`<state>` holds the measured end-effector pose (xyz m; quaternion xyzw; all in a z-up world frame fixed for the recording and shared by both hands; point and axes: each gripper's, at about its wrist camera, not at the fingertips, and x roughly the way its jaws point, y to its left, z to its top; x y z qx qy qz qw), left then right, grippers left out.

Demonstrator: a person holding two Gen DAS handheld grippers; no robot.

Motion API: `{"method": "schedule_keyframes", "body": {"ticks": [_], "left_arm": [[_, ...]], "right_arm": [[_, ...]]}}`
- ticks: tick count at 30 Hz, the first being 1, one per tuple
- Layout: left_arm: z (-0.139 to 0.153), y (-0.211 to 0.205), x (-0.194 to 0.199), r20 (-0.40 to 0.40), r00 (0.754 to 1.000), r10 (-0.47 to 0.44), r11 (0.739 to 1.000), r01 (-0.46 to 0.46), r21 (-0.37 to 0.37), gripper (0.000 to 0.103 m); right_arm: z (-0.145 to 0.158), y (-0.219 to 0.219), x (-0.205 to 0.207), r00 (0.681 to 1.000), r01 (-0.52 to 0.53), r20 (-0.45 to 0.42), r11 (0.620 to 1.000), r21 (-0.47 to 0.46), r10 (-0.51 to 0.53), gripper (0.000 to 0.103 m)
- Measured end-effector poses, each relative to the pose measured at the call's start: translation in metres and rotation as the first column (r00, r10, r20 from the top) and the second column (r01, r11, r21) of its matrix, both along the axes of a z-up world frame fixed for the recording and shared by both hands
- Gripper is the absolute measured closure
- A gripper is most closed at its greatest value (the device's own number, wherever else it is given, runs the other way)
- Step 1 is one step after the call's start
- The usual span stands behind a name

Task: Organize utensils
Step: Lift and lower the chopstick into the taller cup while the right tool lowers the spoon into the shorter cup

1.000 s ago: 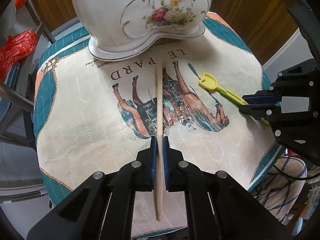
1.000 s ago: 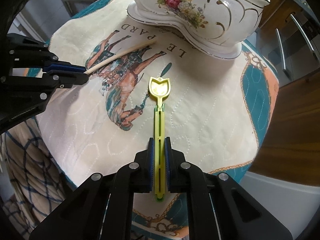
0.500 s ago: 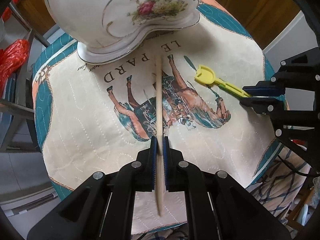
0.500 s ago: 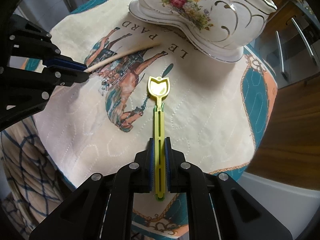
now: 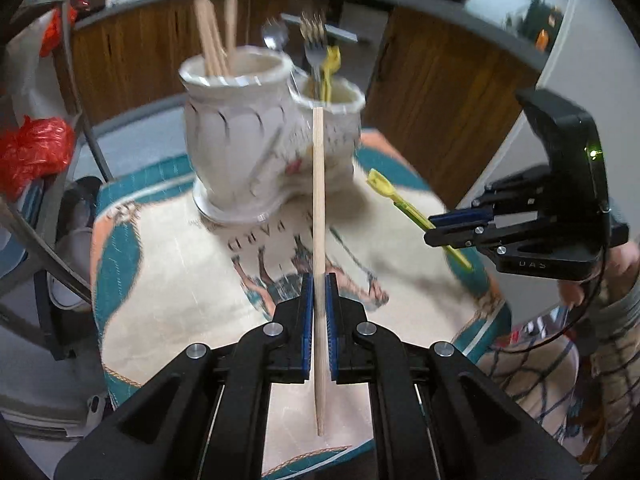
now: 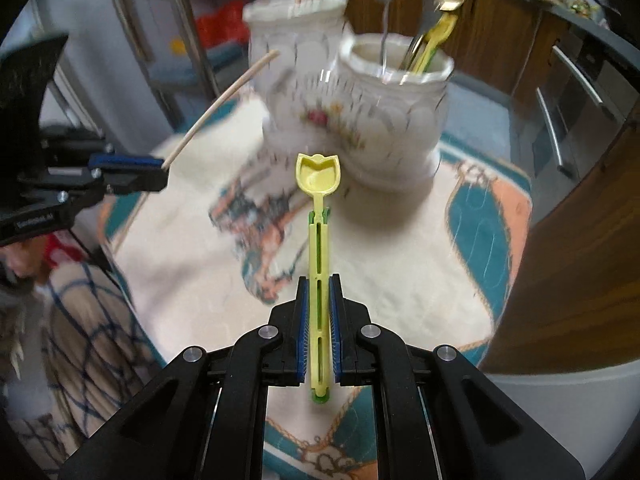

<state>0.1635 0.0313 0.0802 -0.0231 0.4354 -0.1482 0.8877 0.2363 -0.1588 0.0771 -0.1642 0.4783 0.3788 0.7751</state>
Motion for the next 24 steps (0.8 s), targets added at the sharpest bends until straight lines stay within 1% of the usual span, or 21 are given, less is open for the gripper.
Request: {"method": "schedule_keyframes", "body": {"ticks": [2, 4, 6, 8, 11, 14, 16, 20, 22, 24], "left_arm": [[0.003, 0.006, 0.003, 0.023, 1.0, 0.015, 0.999, -0.014, -0.041, 0.097], [0.009, 0.017, 0.001, 0.065, 0.997, 0.038, 0.996, -0.032, -0.086, 0.097], [0.013, 0.019, 0.002, 0.109, 0.993, 0.054, 0.993, -0.043, -0.108, 0.097], [0.017, 0.019, 0.001, 0.162, 0.984, 0.069, 0.991, -0.049, -0.128, 0.097], [0.023, 0.02, 0.007, 0.245, 0.964, 0.106, 0.987, -0.072, -0.142, 0.097], [0.029, 0.025, 0.015, 0.309, 0.936, 0.167, 0.978, -0.117, -0.174, 0.097], [0.034, 0.029, 0.019, 0.368, 0.907, 0.203, 0.97, -0.135, -0.202, 0.097], [0.043, 0.031, 0.026, 0.46, 0.856, 0.234, 0.958, -0.124, -0.257, 0.097], [0.047, 0.031, 0.034, 0.484, 0.84, 0.245, 0.954, -0.121, -0.273, 0.097], [0.051, 0.031, 0.04, 0.51, 0.822, 0.253, 0.951, -0.115, -0.286, 0.097]], "right_arm": [[0.007, -0.004, 0.003, 1.0, 0.014, 0.013, 0.998, 0.062, -0.015, 0.093], [0.014, -0.009, 0.004, 0.999, 0.028, 0.028, 0.991, 0.132, -0.032, 0.093], [0.019, -0.01, 0.004, 0.998, 0.035, 0.048, 0.982, 0.184, -0.044, 0.093], [0.023, -0.011, 0.006, 0.996, 0.043, 0.061, 0.969, 0.244, -0.059, 0.093], [0.03, -0.013, 0.011, 0.993, 0.055, 0.081, 0.943, 0.329, -0.086, 0.093], [0.034, -0.017, 0.017, 0.988, 0.068, 0.101, 0.911, 0.408, -0.119, 0.093], [0.037, -0.019, 0.023, 0.981, 0.074, 0.126, 0.883, 0.464, -0.148, 0.093], [0.041, -0.022, 0.032, 0.962, 0.078, 0.18, 0.84, 0.536, -0.204, 0.093], [0.042, -0.021, 0.037, 0.952, 0.077, 0.204, 0.822, 0.564, -0.229, 0.093], [0.042, -0.023, 0.043, 0.949, 0.079, 0.2, 0.799, 0.596, -0.243, 0.093]]}}
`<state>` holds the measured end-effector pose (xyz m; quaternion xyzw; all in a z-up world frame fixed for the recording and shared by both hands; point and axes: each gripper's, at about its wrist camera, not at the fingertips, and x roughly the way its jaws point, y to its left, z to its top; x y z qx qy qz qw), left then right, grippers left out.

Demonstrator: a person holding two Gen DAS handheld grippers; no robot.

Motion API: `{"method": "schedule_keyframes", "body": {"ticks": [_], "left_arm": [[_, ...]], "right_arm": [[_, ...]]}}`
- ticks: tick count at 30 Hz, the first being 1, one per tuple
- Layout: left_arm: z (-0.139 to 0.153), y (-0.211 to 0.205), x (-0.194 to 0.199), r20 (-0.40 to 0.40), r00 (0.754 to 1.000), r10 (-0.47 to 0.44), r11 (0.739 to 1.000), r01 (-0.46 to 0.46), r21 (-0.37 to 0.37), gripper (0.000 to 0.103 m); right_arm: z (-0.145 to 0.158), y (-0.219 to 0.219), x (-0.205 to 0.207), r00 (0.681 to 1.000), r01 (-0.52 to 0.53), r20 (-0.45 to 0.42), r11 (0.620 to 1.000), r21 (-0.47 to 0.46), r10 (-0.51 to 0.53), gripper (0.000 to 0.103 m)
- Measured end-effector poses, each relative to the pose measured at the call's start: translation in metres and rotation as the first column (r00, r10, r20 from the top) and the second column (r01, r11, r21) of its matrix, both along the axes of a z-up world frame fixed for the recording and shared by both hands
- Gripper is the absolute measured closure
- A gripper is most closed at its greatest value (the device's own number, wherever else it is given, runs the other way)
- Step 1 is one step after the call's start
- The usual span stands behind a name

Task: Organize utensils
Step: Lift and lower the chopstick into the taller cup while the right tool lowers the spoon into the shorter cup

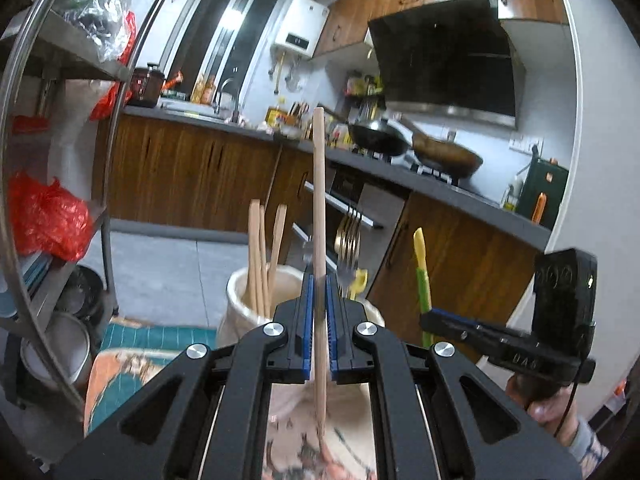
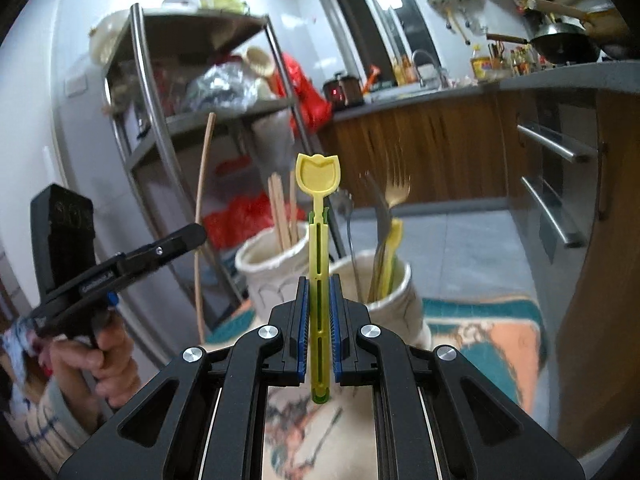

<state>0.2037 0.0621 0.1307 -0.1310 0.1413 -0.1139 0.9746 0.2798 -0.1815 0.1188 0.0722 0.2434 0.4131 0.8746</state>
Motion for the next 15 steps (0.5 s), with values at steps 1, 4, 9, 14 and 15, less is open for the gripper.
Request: {"method": "schedule_keyframes", "body": {"ticks": [1, 4, 9, 14, 15], "left_arm": [[0.003, 0.0, 0.003, 0.021, 1.0, 0.008, 1.0, -0.008, -0.003, 0.097], [0.009, 0.001, 0.005, 0.079, 0.996, 0.037, 0.999, -0.034, -0.027, 0.097], [0.02, 0.005, 0.015, 0.13, 0.988, 0.079, 0.996, -0.073, -0.049, 0.097], [0.023, 0.008, 0.027, 0.161, 0.98, 0.114, 0.992, -0.105, -0.064, 0.097], [0.022, 0.007, 0.028, 0.169, 0.978, 0.123, 0.992, -0.115, -0.058, 0.097]], "right_arm": [[0.0, 0.001, 0.006, 1.0, 0.009, 0.002, 1.0, 0.012, -0.009, 0.093], [0.001, 0.006, 0.018, 1.0, 0.015, 0.009, 0.999, 0.034, -0.015, 0.093], [0.007, 0.015, 0.025, 0.996, 0.055, 0.064, 0.997, 0.048, -0.058, 0.093], [0.011, 0.022, 0.032, 0.993, 0.072, 0.094, 0.996, 0.061, -0.078, 0.093], [0.01, 0.024, 0.034, 0.992, 0.076, 0.099, 0.995, 0.059, -0.082, 0.093]]}}
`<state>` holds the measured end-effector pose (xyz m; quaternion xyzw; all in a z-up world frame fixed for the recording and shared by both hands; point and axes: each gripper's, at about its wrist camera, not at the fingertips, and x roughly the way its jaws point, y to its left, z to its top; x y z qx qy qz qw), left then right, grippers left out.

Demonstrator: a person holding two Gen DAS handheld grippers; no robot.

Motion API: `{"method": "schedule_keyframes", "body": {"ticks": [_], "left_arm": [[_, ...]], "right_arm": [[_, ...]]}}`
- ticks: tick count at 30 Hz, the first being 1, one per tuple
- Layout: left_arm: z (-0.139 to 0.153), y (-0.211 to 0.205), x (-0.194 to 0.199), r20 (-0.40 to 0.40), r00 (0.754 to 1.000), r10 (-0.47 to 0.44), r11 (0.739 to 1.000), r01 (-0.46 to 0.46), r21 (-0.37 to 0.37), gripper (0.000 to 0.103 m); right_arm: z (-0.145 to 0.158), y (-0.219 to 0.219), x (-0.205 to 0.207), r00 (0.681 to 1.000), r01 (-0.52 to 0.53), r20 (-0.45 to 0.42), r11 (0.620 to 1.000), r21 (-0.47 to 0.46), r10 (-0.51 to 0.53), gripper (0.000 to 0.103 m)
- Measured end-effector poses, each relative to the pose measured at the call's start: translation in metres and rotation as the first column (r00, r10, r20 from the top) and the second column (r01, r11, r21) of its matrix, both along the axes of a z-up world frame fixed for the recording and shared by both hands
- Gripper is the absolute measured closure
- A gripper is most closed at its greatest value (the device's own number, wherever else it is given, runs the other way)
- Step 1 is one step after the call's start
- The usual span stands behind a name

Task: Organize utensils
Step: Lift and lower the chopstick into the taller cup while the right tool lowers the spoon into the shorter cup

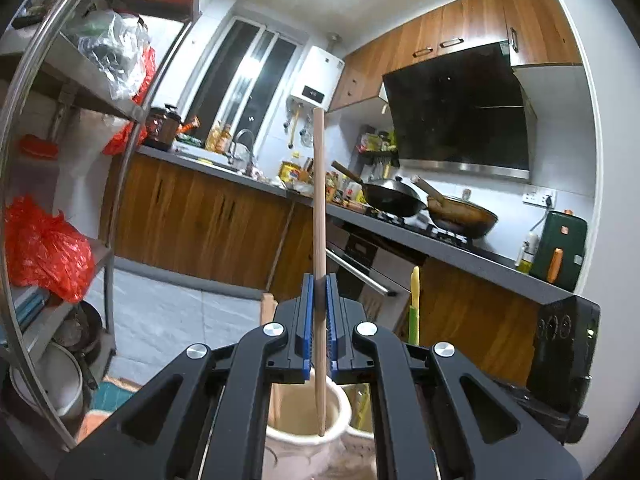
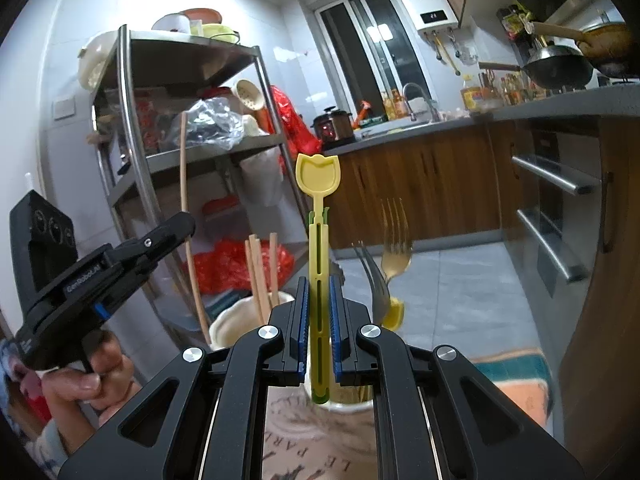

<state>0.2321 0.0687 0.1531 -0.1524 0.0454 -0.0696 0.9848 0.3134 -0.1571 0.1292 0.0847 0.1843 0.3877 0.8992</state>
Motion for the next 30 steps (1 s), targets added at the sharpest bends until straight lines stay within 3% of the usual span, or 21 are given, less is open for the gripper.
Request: {"method": "schedule_keyframes", "body": {"ticks": [3, 17, 30], "left_arm": [[-0.003, -0.001, 0.005, 0.009, 1.0, 0.017, 1.0, -0.018, 0.012, 0.097], [-0.045, -0.011, 0.024, -0.107, 0.994, 0.028, 0.996, -0.019, 0.082, 0.097], [-0.053, -0.019, 0.031, -0.177, 0.982, 0.061, 0.989, -0.035, 0.146, 0.097]], "right_arm": [[-0.004, 0.007, 0.003, 1.0, 0.018, 0.011, 1.0, -0.01, -0.017, 0.093], [-0.035, 0.022, 0.003, 0.997, 0.077, 0.027, 0.986, -0.148, -0.074, 0.093], [-0.046, 0.025, 0.011, 0.995, 0.08, -0.036, 0.979, -0.189, -0.089, 0.088]]}}
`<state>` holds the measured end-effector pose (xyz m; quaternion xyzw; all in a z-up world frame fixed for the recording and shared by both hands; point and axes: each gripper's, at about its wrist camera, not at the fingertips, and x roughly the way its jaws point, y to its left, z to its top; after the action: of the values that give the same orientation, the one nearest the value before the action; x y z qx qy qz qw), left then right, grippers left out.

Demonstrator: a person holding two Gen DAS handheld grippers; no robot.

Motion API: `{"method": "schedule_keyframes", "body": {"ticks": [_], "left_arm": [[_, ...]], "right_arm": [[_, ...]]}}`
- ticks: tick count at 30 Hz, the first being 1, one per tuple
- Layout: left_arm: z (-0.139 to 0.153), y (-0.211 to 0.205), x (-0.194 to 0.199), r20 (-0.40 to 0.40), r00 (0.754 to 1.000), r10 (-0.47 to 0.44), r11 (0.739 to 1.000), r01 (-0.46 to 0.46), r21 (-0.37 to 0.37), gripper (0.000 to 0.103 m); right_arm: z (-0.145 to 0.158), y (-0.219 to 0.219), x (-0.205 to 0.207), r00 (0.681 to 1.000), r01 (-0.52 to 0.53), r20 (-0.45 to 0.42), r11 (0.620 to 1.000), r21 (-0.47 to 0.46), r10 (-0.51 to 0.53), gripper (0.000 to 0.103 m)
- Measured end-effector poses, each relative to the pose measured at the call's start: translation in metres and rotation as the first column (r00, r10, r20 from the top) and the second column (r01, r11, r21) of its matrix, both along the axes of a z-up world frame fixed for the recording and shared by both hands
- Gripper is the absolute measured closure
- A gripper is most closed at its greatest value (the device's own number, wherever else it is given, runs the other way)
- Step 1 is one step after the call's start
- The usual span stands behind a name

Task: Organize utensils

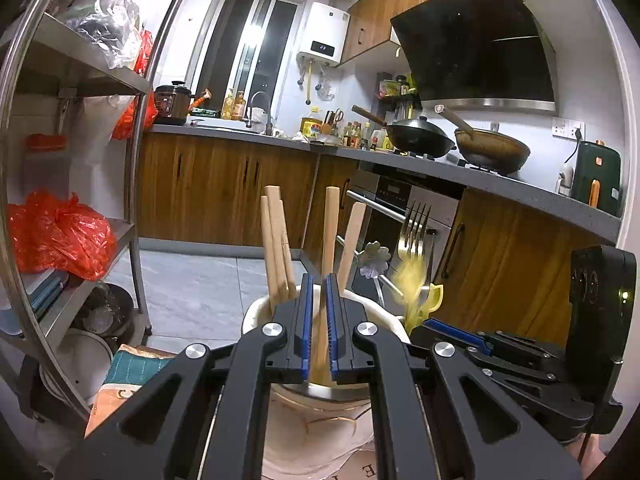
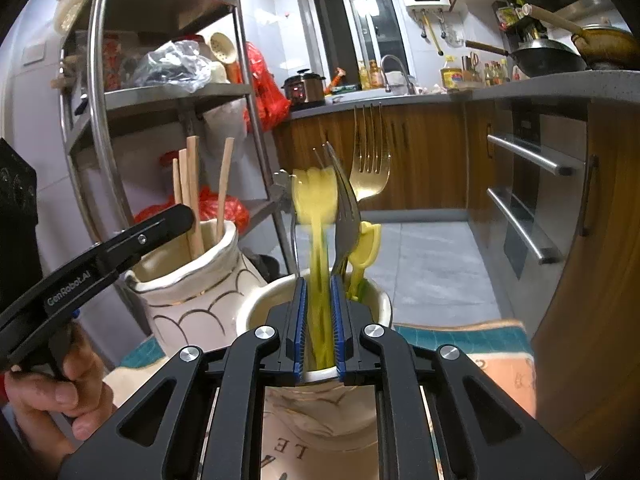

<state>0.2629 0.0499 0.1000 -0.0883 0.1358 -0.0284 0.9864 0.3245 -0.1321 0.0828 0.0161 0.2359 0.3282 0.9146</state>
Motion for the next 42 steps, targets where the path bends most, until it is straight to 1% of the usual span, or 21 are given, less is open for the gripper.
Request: {"method": "schedule_keyframes", "body": {"ticks": [1, 3, 5, 7, 9, 10, 11, 17, 18, 20, 21, 22, 24, 26, 27, 28, 29, 31, 34, 39, 42], "left_arm": [[0.0, 0.0, 0.0, -0.001, 1.0, 0.0, 1.0, 0.0, 0.003, 0.097], [0.0, 0.0, 0.0, -0.003, 1.0, 0.0, 1.0, 0.0, 0.004, 0.096], [0.0, 0.0, -0.001, -0.004, 1.0, -0.002, 1.0, 0.002, 0.0, 0.096], [0.001, 0.0, -0.001, 0.001, 1.0, -0.002, 1.0, 0.002, 0.0, 0.095], [0.001, 0.0, -0.005, 0.009, 1.0, 0.0, 1.0, 0.0, 0.001, 0.084], [0.002, 0.0, -0.008, 0.018, 1.0, 0.004, 1.0, -0.004, 0.002, 0.077], [0.003, -0.001, -0.011, 0.026, 1.0, 0.01, 1.0, -0.01, 0.006, 0.074], [0.005, 0.0, -0.033, 0.042, 0.999, 0.012, 1.0, -0.013, 0.019, 0.072], [0.005, 0.0, -0.036, 0.044, 0.999, 0.014, 1.0, -0.015, 0.022, 0.071], [0.005, 0.0, -0.042, 0.052, 0.998, 0.023, 0.999, -0.025, 0.032, 0.059], [0.004, -0.001, -0.046, 0.059, 0.998, 0.031, 0.999, -0.033, 0.04, 0.055], [0.004, -0.002, -0.05, 0.067, 0.997, 0.04, 0.998, -0.044, 0.05, 0.048], [0.002, -0.002, -0.056, 0.074, 0.996, 0.051, 0.997, -0.055, 0.062, 0.04], [-0.001, -0.003, -0.062, 0.087, 0.994, 0.061, 0.995, -0.068, 0.07, 0.027], [-0.002, -0.004, -0.066, 0.098, 0.993, 0.066, 0.994, -0.074, 0.076, 0.024], [-0.004, -0.006, -0.07, 0.109, 0.991, 0.075, 0.993, -0.085, 0.087, 0.019], [-0.005, -0.007, -0.074, 0.118, 0.989, 0.085, 0.991, -0.097, 0.096, 0.013], [-0.008, -0.01, -0.083, 0.14, 0.985, 0.099, 0.987, -0.115, 0.112, 0.007], [-0.012, -0.011, -0.09, 0.146, 0.982, 0.117, 0.983, -0.136, 0.123, 0.006], [-0.022, -0.013, -0.099, 0.137, 0.983, 0.125, 0.982, -0.142, 0.128, 0.006], [-0.025, -0.014, -0.104, 0.155, 0.98, 0.125, 0.981, -0.146, 0.13, 0.006]], "right_arm": [[0.0, 0.0, 0.0, 1.0, -0.001, -0.003, 1.0, 0.0, 0.001, 0.085], [0.001, 0.0, -0.001, 1.0, 0.0, 0.001, 1.0, 0.001, 0.0, 0.082], [0.002, 0.0, -0.002, 1.0, -0.003, 0.005, 1.0, 0.004, 0.003, 0.081], [0.004, -0.001, -0.004, 1.0, -0.001, 0.011, 1.0, 0.008, 0.001, 0.077], [0.008, -0.003, -0.006, 1.0, -0.001, 0.02, 1.0, 0.017, 0.001, 0.072], [0.01, -0.005, -0.009, 1.0, 0.001, 0.029, 1.0, 0.022, -0.002, 0.07], [0.012, -0.006, -0.01, 0.999, 0.001, 0.034, 1.0, 0.024, -0.002, 0.069], [0.022, -0.02, -0.021, 0.998, 0.014, 0.062, 0.999, 0.04, -0.016, 0.069], [0.023, -0.022, -0.023, 0.998, 0.016, 0.063, 0.999, 0.042, -0.019, 0.067], [0.023, -0.029, -0.029, 0.996, 0.034, 0.075, 0.998, 0.044, -0.037, 0.06], [0.023, -0.032, -0.031, 0.996, 0.036, 0.08, 0.998, 0.048, -0.039, 0.053], [0.023, -0.035, -0.034, 0.995, 0.039, 0.085, 0.998, 0.051, -0.043, 0.049], [0.022, -0.04, -0.038, 0.995, 0.046, 0.091, 0.997, 0.054, -0.051, 0.045], [0.021, -0.045, -0.041, 0.994, 0.052, 0.091, 0.997, 0.058, -0.058, 0.039], [0.02, -0.047, -0.043, 0.994, 0.055, 0.092, 0.997, 0.062, -0.061, 0.035], [0.018, -0.049, -0.045, 0.994, 0.057, 0.091, 0.996, 0.072, -0.064, 0.028], [0.017, -0.051, -0.046, 0.994, 0.057, 0.087, 0.995, 0.081, -0.064, 0.025], [0.014, -0.054, -0.051, 0.992, 0.06, 0.101, 0.994, 0.093, -0.07, 0.019], [0.009, -0.056, -0.059, 0.988, 0.066, 0.134, 0.995, 0.079, -0.077, 0.012], [0.003, -0.056, -0.073, 0.978, 0.084, 0.186, 0.995, 0.057, -0.093, 0.007], [0.0, -0.058, -0.08, 0.974, 0.093, 0.201, 0.994, 0.05, -0.102, 0.006]]}}
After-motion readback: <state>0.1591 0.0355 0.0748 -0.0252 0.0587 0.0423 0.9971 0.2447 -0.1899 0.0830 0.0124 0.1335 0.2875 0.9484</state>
